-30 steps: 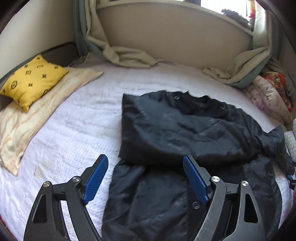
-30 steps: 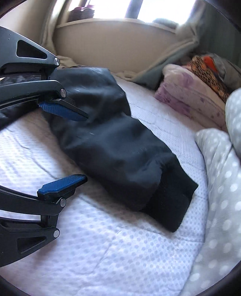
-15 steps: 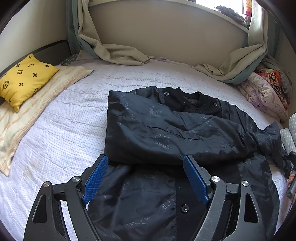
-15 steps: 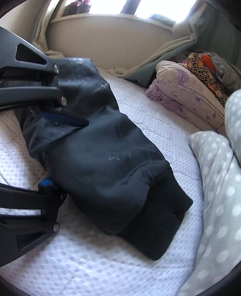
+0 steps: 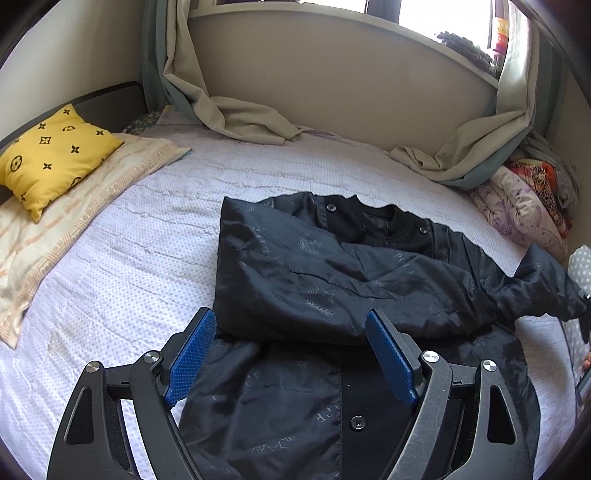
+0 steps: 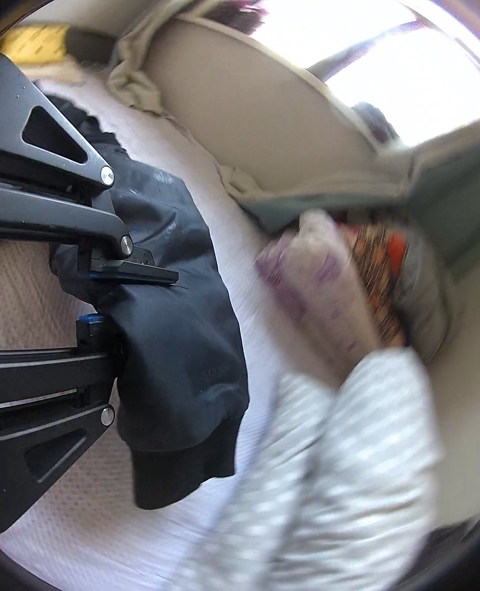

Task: Fold large clothes
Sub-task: 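Lift the held sleeve with the right tool and carry it over the coat, then lower the sleeve onto the coat and open the right tool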

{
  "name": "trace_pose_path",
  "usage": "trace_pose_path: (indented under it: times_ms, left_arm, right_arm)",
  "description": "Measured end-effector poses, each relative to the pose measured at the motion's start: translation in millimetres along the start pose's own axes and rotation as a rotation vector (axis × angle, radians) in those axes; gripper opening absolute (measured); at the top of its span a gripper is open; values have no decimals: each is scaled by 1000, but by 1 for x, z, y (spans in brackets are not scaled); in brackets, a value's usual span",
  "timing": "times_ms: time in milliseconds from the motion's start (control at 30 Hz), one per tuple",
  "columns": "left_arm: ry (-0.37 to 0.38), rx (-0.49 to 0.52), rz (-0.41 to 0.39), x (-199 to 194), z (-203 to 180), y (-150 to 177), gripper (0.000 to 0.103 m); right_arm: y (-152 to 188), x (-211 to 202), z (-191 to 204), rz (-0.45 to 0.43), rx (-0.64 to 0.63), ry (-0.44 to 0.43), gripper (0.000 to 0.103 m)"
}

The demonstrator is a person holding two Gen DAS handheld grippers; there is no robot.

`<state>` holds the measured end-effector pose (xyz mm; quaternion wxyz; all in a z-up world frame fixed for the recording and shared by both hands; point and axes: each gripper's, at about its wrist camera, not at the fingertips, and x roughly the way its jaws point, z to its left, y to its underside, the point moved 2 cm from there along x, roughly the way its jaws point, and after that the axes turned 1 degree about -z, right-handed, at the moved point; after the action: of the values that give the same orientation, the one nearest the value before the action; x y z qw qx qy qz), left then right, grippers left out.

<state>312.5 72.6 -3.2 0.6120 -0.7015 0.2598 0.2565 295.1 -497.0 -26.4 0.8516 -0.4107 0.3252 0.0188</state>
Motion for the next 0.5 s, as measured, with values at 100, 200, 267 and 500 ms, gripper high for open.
trace_pose_path:
  times_ms: [100, 200, 267, 500]
  left_arm:
    - [4, -10, -17, -7, 3, -3, 86]
    - [1, -17, -34, -14, 5, -6, 86]
    - [5, -28, -42, -18, 8, -9, 86]
    - [17, -94, -40, -23, 23, -16, 86]
  right_arm:
    - [1, -16, 41, -53, -123, -5, 9]
    - [4, -25, 85, -88, -238, -17, 9]
    - [7, -31, 116, -108, -318, -31, 8]
    - [42, -52, 234, -133, -634, -155, 8]
